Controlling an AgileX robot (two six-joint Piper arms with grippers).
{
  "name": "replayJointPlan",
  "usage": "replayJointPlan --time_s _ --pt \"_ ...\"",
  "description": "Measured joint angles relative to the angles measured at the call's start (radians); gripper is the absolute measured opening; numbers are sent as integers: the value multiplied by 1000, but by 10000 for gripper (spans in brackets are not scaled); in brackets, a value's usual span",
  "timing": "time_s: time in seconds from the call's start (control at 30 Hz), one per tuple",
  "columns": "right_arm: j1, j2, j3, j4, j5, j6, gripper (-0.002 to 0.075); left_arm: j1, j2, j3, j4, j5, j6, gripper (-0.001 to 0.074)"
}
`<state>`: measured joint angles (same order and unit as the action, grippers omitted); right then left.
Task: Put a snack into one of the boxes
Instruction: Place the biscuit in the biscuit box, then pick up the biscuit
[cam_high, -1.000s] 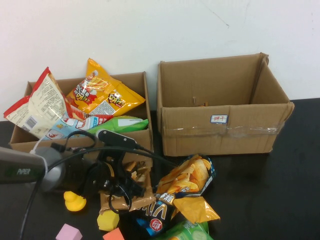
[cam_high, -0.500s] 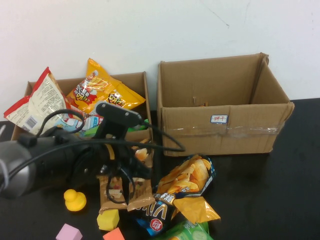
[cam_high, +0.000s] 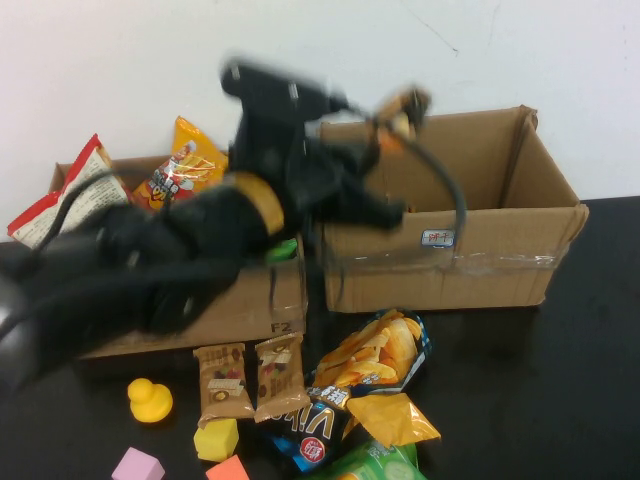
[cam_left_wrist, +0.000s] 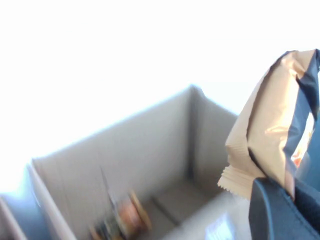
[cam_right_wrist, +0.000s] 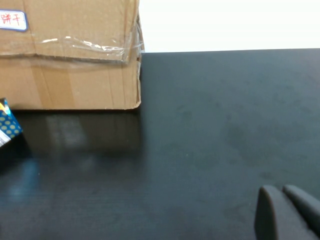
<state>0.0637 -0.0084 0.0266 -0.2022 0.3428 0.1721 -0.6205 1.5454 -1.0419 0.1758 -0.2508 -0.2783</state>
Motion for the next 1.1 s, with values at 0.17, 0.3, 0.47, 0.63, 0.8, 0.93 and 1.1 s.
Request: replayJointPlan --time_s 0.17,0.3,0.47,0.63,0.8,0.93,1.1 --pt "0 0 0 0 0 0 -1 71 186 -190 0 -48 -15 1" --pt "0 0 0 0 0 0 -1 98 352 -336 0 -13 -30 14" --pt "0 0 0 0 0 0 -1 102 509 -465 33 194 -52 225" --pt "0 0 0 0 0 0 -1 99 503 -493 135 379 -198 571" --pt "0 0 0 0 0 0 -1 65 342 -489 159 559 -197 567" --pt "0 0 0 0 0 0 -1 15 139 -363 93 615 -121 398" --pt "0 0 0 0 0 0 -1 6 -25 -100 -37 642 -55 289"
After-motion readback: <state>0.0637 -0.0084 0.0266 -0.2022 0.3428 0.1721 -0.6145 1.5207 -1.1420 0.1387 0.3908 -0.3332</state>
